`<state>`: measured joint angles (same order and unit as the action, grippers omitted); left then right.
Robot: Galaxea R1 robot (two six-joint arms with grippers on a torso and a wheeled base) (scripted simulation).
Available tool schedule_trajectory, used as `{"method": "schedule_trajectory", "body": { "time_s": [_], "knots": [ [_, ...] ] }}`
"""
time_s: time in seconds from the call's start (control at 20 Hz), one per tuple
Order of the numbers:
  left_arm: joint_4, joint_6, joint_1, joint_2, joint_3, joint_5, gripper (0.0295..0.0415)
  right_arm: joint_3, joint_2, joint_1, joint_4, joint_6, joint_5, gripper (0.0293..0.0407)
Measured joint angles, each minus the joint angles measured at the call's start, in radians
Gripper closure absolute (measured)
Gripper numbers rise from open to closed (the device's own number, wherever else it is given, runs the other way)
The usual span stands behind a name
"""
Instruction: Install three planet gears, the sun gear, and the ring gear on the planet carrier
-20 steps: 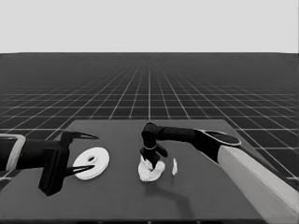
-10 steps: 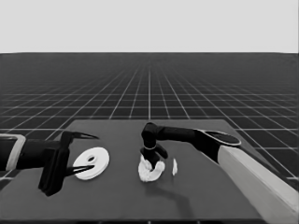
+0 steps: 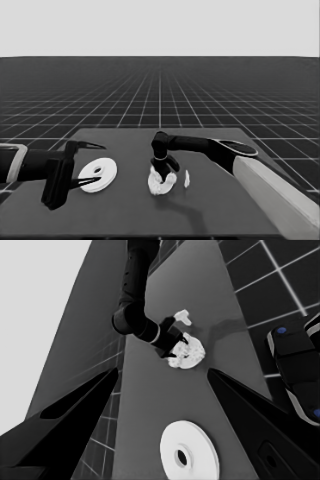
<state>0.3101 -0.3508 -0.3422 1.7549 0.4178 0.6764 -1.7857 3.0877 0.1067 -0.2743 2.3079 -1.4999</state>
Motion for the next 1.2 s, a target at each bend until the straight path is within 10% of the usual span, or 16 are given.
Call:
{"method": "schedule_trajectory", "body": {
  "time_s": [0.2,0.3,0.35,0.7,0.85,1.2],
  "knots": [
    [0.000,0.000,0.000,0.000,0.000,0.000,0.0326,0.000,0.000,0.000,0.000,0.042,0.000,0.0389],
    [0.000,0.000,0.000,0.000,0.000,0.000,0.0326,0.000,0.000,0.000,0.000,0.052,0.000,0.0329],
    [0.000,0.000,0.000,0.000,0.000,0.000,0.0326,0.000,0.000,0.000,0.000,0.054,0.000,0.0320],
    [0.000,0.000,0.000,0.000,0.000,0.000,0.0326,0.000,0.000,0.000,0.000,0.057,0.000,0.0315],
    [0.000,0.000,0.000,0.000,0.000,0.000,0.0326,0.065,-0.014,-0.109,0.087,-0.731,-0.039,0.0312],
    [0.000,0.000,0.000,0.000,0.000,0.000,0.0326,0.073,-0.017,-0.136,0.115,-0.941,-0.039,0.0315]
  ]
}}
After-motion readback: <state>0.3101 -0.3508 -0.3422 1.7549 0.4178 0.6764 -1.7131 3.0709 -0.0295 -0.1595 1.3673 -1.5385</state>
